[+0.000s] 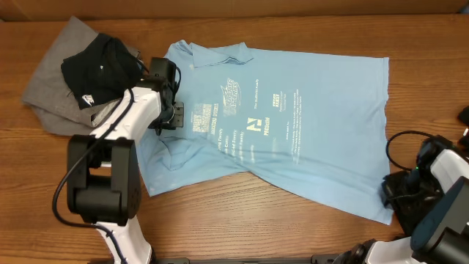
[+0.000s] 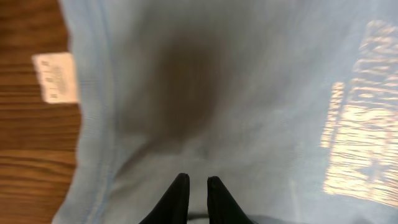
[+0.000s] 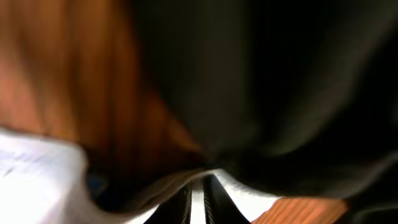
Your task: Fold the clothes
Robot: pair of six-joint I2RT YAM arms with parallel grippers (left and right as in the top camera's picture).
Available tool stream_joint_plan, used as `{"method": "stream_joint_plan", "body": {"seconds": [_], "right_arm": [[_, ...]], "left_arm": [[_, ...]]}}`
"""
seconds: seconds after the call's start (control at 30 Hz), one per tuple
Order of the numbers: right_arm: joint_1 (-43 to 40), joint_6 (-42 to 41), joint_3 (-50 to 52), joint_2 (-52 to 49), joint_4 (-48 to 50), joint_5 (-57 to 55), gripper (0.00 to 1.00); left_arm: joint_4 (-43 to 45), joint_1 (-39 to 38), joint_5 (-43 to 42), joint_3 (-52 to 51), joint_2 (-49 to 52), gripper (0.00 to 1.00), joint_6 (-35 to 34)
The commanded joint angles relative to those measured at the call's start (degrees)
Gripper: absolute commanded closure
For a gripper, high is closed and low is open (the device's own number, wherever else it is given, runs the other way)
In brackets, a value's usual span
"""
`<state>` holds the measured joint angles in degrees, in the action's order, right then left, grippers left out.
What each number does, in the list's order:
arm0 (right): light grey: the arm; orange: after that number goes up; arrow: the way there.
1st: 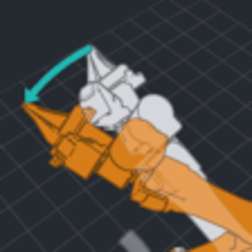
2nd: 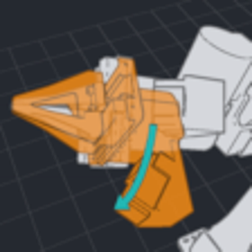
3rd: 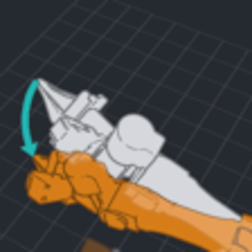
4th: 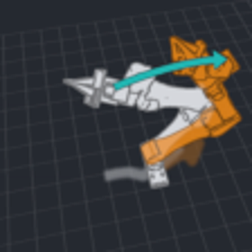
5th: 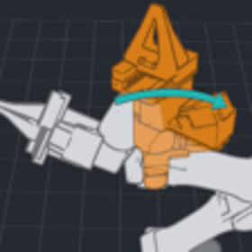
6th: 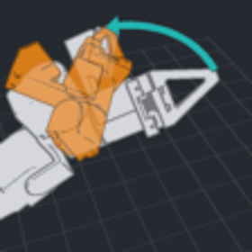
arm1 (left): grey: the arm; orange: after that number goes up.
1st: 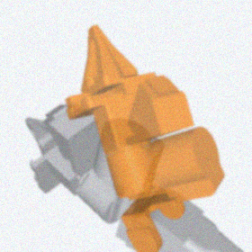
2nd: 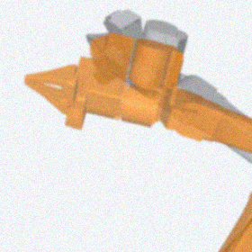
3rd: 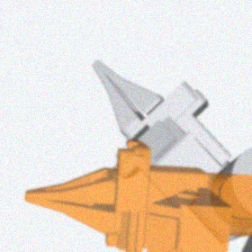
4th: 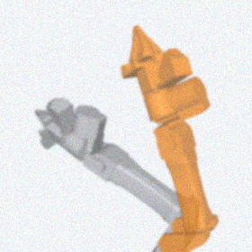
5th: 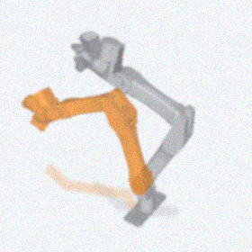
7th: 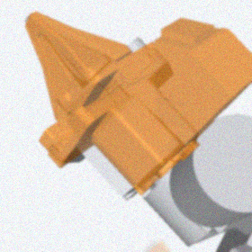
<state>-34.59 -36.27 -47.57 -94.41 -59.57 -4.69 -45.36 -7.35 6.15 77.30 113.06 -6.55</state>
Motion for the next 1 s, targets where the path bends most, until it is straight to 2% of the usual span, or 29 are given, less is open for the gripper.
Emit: {"method": "stream_joint_plan", "body": {"seconds": [0.0, 0.03, 0.07, 0.17, 0.2, 0.27, 0.33, 0.4, 0.57, 0.67, 0.83, 0.97], "right_arm": [[-0.79, 2.62, -1.88, 0.20, 0.42, 0.09, 0.84], [-0.76, 4.96, -2.03, 0.20, 0.39, 2.34, 0.79], [-0.74, 8.68, -2.12, 0.20, -0.35, 6.14, 0.64], [-0.81, 8.63, -2.10, 0.20, -1.60, 5.88, 0.51], [-0.81, 8.63, -2.10, 0.20, -1.42, 5.86, 0.49], [-0.81, 7.76, -2.10, 0.20, -0.74, 5.07, 0.51], [-0.85, 4.79, -2.10, 0.20, 0.00, 0.87, 0.64], [-1.27, 0.61, -2.19, 0.20, 1.70, -3.74, 0.66], [-1.92, 1.11, -4.92, 0.20, 2.40, -2.89, 0.64], [-1.90, 3.98, -7.17, 0.22, 1.09, 0.70, 0.61], [-1.92, 5.40, -9.55, 0.55, -0.92, 4.04, 0.58], [-1.90, 8.31, -9.84, 0.63, -2.49, 9.07, 0.55]], "left_arm": [[-0.02, 0.22, -1.46, 0.66, 1.57, 0.81, 2.34], [0.02, 0.26, -1.22, 0.66, 1.62, 0.79, 2.32], [0.39, 0.33, -0.83, 0.66, 1.84, 0.77, 2.34], [1.09, 0.37, 0.50, 0.66, 1.99, 0.76, 2.32], [1.36, 0.39, 0.98, 0.66, 2.01, 0.77, 2.32], [2.01, 0.39, 2.21, 0.61, 2.03, 0.78, 2.34], [2.62, 0.61, 4.24, 0.55, 2.14, 0.78, 2.32], [2.91, 1.31, 5.22, 0.55, 2.25, 0.79, 2.51], [2.38, 3.93, 4.59, 0.59, 2.27, 0.80, 3.39], [-0.35, 5.44, -3.28, 1.73, 1.97, 0.80, 3.87], [-5.42, 4.85, -18.91, 4.81, -0.48, 0.69, 11.47], [-8.87, 2.69, -23.67, 5.90, -3.04, 0.64, 16.79]]}}
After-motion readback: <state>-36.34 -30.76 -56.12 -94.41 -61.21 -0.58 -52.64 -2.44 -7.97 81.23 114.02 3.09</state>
